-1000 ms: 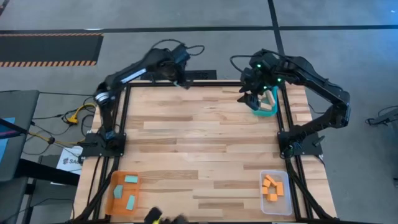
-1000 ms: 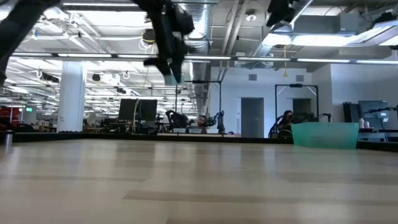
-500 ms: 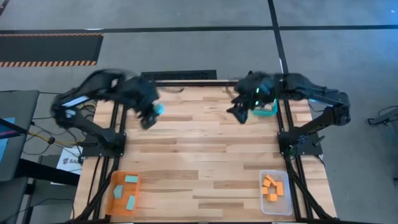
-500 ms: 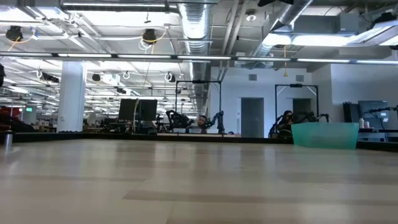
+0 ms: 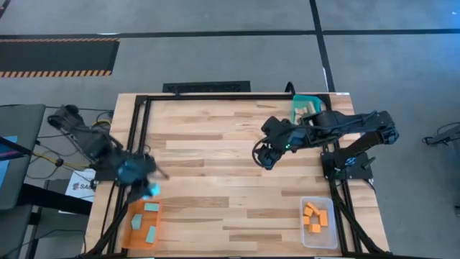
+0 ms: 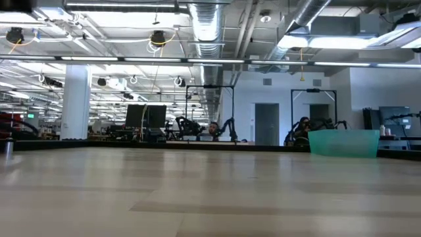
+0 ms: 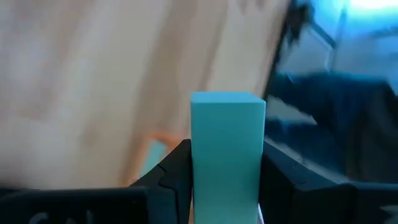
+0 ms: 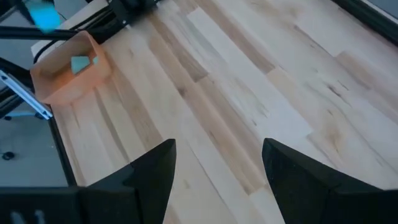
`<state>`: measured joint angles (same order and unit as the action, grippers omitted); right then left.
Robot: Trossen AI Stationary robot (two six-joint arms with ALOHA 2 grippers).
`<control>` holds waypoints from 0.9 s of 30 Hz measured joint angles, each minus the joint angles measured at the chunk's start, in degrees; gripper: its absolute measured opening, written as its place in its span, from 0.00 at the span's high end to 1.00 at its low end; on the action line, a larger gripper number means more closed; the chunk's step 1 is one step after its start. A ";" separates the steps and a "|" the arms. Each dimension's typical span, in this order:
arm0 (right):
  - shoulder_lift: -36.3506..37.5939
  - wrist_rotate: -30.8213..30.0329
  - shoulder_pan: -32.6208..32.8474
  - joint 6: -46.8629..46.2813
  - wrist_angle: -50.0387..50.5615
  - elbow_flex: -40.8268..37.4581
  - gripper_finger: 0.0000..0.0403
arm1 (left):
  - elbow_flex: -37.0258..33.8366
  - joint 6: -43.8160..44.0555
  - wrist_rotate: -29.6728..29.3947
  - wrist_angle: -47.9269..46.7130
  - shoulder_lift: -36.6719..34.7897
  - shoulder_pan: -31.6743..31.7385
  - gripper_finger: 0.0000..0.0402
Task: Sort & place blocks by color
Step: Put the blue block into the orange bin, then return to Home Position
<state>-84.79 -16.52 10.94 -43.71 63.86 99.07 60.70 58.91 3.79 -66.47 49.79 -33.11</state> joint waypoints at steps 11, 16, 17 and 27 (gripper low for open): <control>0.10 0.12 -1.92 -0.88 0.37 -0.02 0.34 | -24.68 13.06 13.00 23.10 5.31 -17.23 0.74; 0.10 2.64 -3.98 1.21 0.46 -0.02 0.34 | -26.22 12.91 12.05 25.53 11.14 -18.59 0.74; 0.10 3.10 -4.44 1.56 0.46 -0.02 0.34 | -26.24 12.54 12.03 25.49 12.34 -18.59 0.74; 0.12 6.33 -6.27 3.87 1.39 0.02 0.34 | -26.22 8.15 15.62 30.50 19.68 -18.67 0.41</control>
<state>-84.66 -10.19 4.67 -39.83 65.24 99.09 34.48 67.06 19.41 -35.97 69.47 -51.78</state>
